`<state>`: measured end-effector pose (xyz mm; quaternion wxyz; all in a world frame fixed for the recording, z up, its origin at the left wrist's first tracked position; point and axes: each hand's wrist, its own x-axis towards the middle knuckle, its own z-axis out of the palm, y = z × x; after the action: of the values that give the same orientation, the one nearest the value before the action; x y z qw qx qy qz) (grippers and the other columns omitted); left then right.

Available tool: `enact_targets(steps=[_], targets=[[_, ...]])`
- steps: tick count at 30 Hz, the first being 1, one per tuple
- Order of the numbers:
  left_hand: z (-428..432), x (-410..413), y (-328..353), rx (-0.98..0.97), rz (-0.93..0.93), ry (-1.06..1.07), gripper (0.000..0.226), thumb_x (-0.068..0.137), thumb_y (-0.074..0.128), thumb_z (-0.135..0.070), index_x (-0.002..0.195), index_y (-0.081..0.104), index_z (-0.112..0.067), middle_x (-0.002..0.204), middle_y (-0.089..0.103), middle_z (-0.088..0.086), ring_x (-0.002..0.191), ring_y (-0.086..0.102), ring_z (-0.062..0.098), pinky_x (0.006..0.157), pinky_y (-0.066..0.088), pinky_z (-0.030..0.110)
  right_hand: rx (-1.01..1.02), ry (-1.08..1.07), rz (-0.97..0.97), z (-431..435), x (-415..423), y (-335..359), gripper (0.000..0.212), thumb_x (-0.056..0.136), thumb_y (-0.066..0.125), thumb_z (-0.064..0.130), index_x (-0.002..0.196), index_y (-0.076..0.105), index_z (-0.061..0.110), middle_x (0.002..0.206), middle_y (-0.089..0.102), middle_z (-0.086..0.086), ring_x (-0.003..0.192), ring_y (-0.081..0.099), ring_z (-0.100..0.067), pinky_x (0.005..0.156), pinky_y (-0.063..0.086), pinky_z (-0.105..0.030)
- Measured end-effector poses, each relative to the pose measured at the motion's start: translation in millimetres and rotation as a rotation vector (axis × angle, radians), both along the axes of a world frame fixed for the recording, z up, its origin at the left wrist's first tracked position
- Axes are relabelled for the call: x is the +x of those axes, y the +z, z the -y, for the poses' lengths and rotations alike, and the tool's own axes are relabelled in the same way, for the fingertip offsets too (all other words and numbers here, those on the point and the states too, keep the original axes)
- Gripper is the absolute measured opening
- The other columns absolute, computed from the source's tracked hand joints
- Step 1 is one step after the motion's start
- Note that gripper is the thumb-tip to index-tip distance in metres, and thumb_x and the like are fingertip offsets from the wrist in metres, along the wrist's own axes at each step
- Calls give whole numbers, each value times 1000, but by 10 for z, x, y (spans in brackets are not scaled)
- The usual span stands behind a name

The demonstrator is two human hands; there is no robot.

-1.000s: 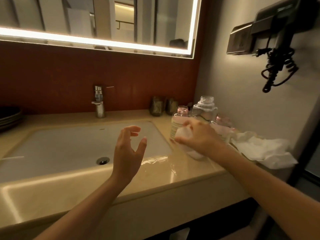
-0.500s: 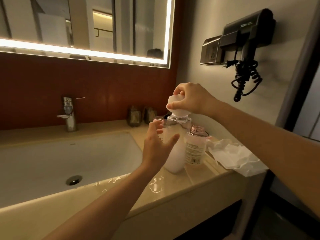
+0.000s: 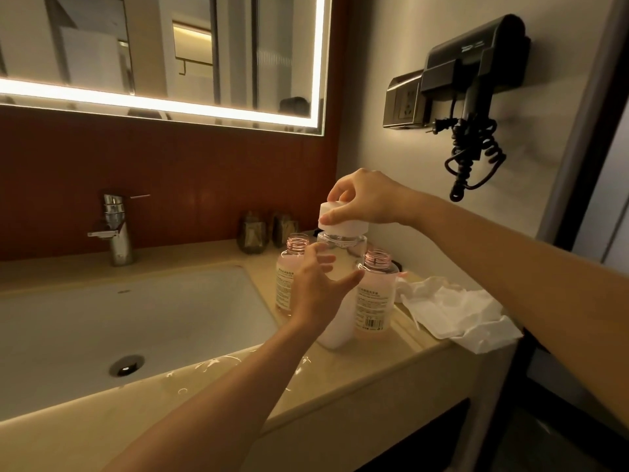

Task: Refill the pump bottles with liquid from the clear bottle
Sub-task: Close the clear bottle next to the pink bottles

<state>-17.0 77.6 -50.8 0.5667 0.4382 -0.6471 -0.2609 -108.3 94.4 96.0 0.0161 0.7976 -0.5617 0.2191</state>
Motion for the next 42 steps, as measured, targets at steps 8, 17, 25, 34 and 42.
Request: enact_targets(steps=[8, 17, 25, 34, 42], targets=[[38, 33, -27, -51, 51, 22, 74, 65, 79, -40, 126, 43, -17, 113, 61, 0, 93, 56, 8, 81, 52, 29, 153, -29, -42, -23, -24, -11, 69, 78, 60, 55, 135, 39, 22, 135, 45, -2, 115, 46, -20, 84, 41, -27], [51, 47, -30, -53, 90, 36, 74, 64, 79, -43, 124, 43, -18, 113, 61, 0, 90, 56, 8, 79, 54, 30, 236, 65, 74, -82, -43, 98, 47, 81, 69, 22, 126, 53, 18, 112, 50, 2, 101, 50, -18, 66, 45, -16], [40, 57, -38, -61, 90, 24, 73, 65, 79, -43, 124, 44, -19, 111, 60, -2, 90, 57, 9, 81, 55, 34, 111, -32, 14, -75, -10, 17, 53, 81, 67, 35, 127, 50, 15, 115, 49, -3, 96, 46, -17, 62, 44, -16], [45, 74, -48, -56, 95, 11, 73, 65, 79, -42, 125, 43, -19, 112, 61, 1, 91, 57, 10, 79, 54, 31, 224, -69, -96, -78, 16, 43, 63, 83, 63, 41, 137, 38, 21, 136, 41, -5, 110, 46, -21, 78, 50, -27], [64, 73, -71, -53, 111, 21, 74, 65, 78, -44, 125, 43, -19, 112, 61, 0, 89, 57, 9, 78, 54, 31, 378, 32, 148, -36, -40, 83, 49, 79, 68, 13, 125, 51, 23, 122, 46, -2, 108, 47, -22, 82, 49, -25]])
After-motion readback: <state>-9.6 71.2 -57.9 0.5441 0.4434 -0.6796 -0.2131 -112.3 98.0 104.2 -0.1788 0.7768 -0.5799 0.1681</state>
